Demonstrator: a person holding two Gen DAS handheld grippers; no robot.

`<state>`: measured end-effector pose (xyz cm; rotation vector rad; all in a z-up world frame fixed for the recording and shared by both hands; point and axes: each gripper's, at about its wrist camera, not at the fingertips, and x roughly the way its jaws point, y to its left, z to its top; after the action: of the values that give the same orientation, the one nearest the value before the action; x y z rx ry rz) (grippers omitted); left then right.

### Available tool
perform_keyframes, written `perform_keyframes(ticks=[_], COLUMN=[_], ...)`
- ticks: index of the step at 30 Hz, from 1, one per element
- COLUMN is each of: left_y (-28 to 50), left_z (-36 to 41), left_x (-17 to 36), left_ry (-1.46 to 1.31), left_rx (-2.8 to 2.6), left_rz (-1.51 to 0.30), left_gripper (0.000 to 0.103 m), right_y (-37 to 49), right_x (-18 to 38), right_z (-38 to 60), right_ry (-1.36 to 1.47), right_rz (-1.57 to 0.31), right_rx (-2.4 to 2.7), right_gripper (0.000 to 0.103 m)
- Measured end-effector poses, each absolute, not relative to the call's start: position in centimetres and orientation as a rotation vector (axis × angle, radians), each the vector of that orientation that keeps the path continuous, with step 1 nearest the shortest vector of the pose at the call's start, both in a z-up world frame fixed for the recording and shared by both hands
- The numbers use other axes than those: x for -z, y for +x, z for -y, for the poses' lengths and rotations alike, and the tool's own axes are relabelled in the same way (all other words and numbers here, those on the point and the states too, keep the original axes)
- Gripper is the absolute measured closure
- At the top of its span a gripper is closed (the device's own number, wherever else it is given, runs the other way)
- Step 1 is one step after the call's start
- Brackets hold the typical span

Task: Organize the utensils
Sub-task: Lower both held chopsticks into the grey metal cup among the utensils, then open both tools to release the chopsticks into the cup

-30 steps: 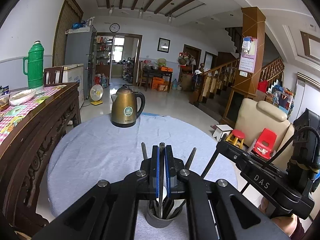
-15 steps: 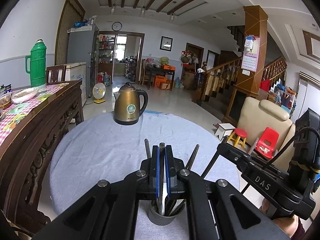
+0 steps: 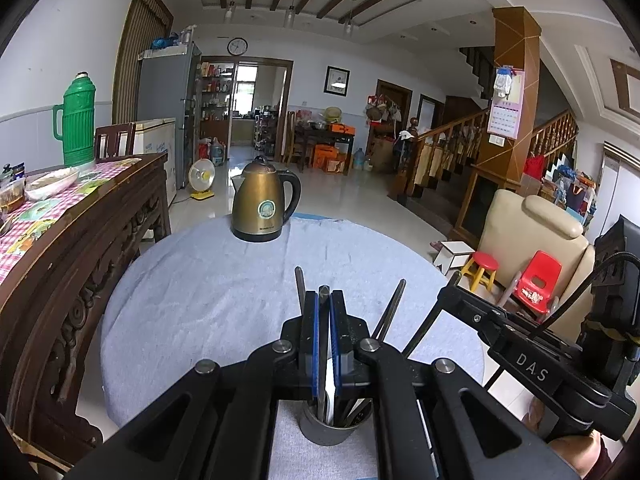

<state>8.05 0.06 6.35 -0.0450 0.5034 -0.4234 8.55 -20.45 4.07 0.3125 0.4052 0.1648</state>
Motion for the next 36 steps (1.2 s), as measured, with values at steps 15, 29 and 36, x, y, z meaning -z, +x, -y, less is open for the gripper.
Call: perform_keyframes(ticks=[15,29,36], left_y=[8.9,9.6,10.0], left_z=[0.1,-0.1,-0.1], left_x=[-5.1,-4.0,-3.6], left_ry=[-0.047,-0.059,-0.059], left_rx=[0.413,0.413,0.411], left_rz=[-0.547,-0.585,-0.590], left_gripper=[0.098,0.098,0.098], right_y=[8.5,8.6,9.0], right_x=[-3.5,-3.1,-2.4], right_z=[20.4,20.3,20.4], right_ry=[0.318,0.327,0.347], right_rz=[-0.420,-0.430,-0.449], right_rx=[-0.167,-0.165,-0.157], right_gripper=[0.096,0.096,0.096])
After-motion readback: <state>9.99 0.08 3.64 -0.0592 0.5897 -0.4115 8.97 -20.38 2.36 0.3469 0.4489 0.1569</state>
